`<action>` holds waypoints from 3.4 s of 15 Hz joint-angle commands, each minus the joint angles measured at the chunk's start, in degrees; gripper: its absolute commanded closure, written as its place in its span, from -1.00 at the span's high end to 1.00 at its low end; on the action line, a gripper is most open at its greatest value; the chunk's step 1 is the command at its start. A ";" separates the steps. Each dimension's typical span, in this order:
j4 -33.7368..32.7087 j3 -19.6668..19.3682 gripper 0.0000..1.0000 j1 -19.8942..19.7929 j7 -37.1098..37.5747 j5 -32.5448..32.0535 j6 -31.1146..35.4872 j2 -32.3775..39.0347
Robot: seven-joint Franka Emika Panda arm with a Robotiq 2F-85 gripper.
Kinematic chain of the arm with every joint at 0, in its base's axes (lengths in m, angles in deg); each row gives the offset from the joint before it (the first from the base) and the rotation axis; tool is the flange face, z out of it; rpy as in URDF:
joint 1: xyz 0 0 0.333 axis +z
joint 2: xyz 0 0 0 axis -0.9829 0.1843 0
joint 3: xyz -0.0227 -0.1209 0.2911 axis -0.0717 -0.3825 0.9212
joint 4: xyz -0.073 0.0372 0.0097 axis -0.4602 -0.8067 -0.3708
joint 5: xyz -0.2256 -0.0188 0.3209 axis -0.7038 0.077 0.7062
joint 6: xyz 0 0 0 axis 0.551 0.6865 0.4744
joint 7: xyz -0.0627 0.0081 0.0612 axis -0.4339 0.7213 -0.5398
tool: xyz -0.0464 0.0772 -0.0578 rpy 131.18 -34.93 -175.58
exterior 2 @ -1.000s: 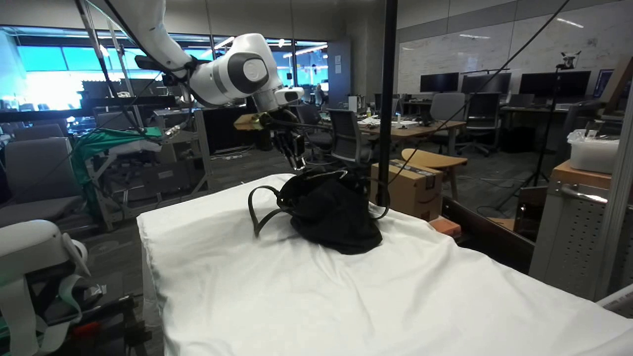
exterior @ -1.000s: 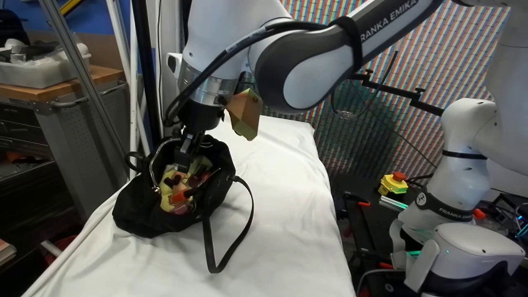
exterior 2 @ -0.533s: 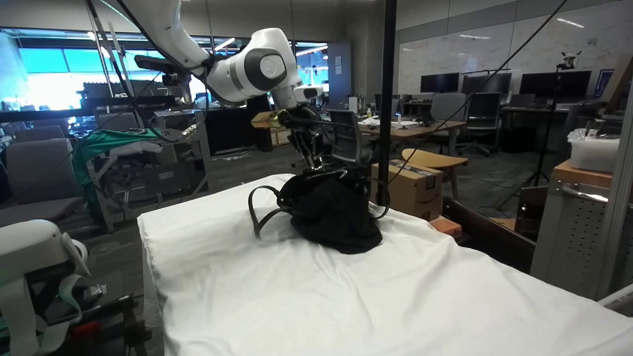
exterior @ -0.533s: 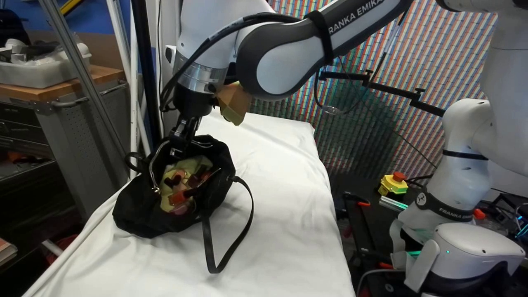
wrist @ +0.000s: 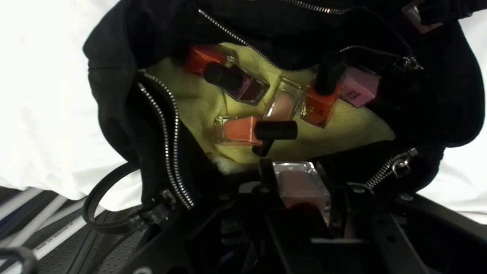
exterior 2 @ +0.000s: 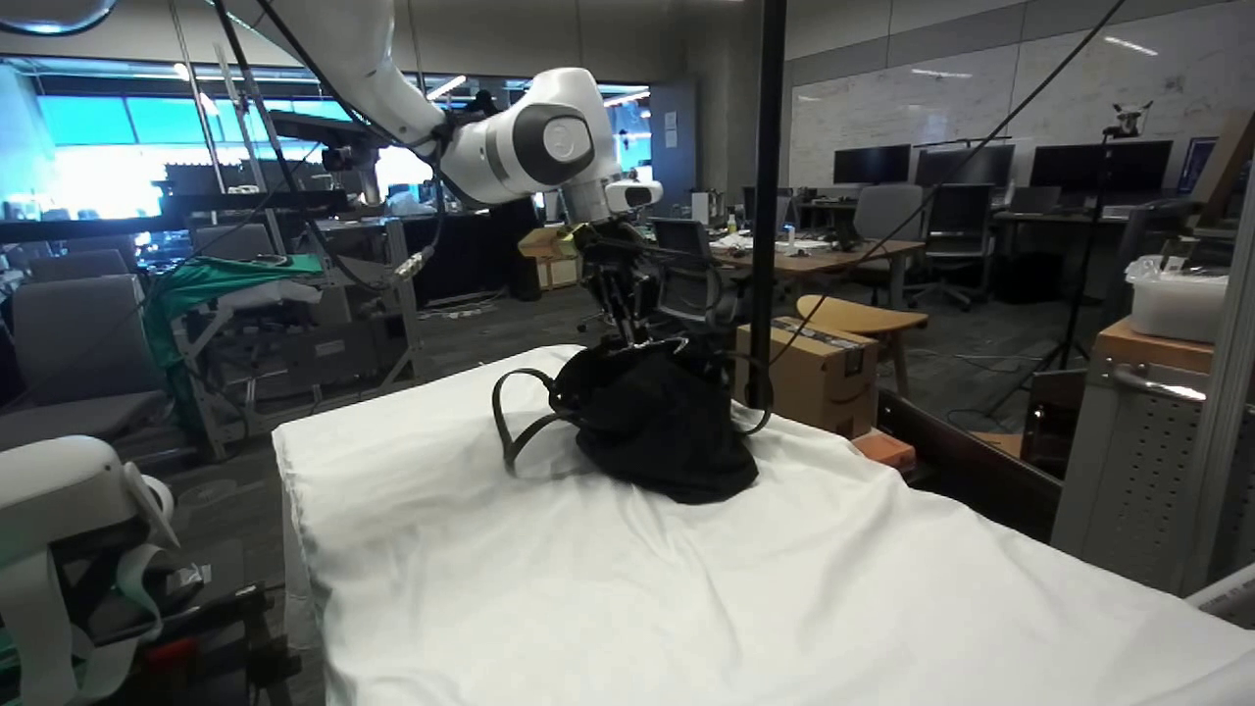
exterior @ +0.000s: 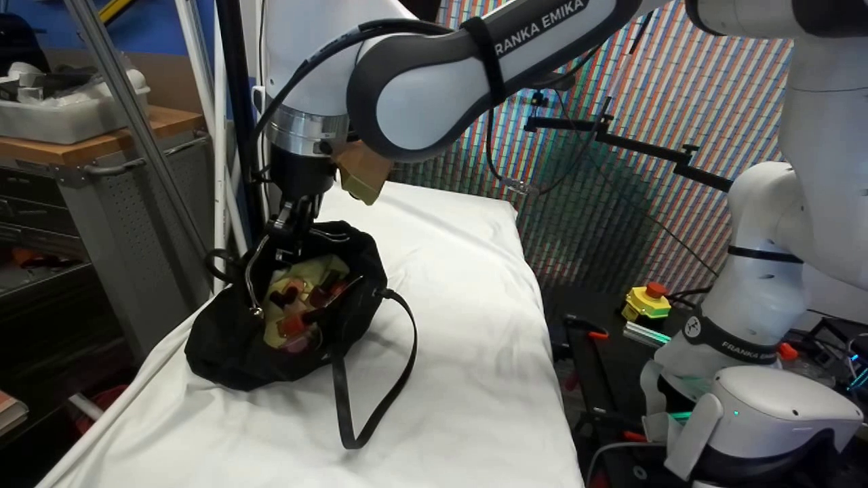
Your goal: Put the nail polish bottles in the bag
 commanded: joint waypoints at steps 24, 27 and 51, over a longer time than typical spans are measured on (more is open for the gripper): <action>-17.62 -4.34 0.95 -0.95 1.46 0.27 -4.45 13.48; -14.81 -3.59 1.00 -2.08 -0.10 1.34 -4.70 11.39; 53.65 5.01 1.00 -4.14 -12.16 20.05 0.13 -44.52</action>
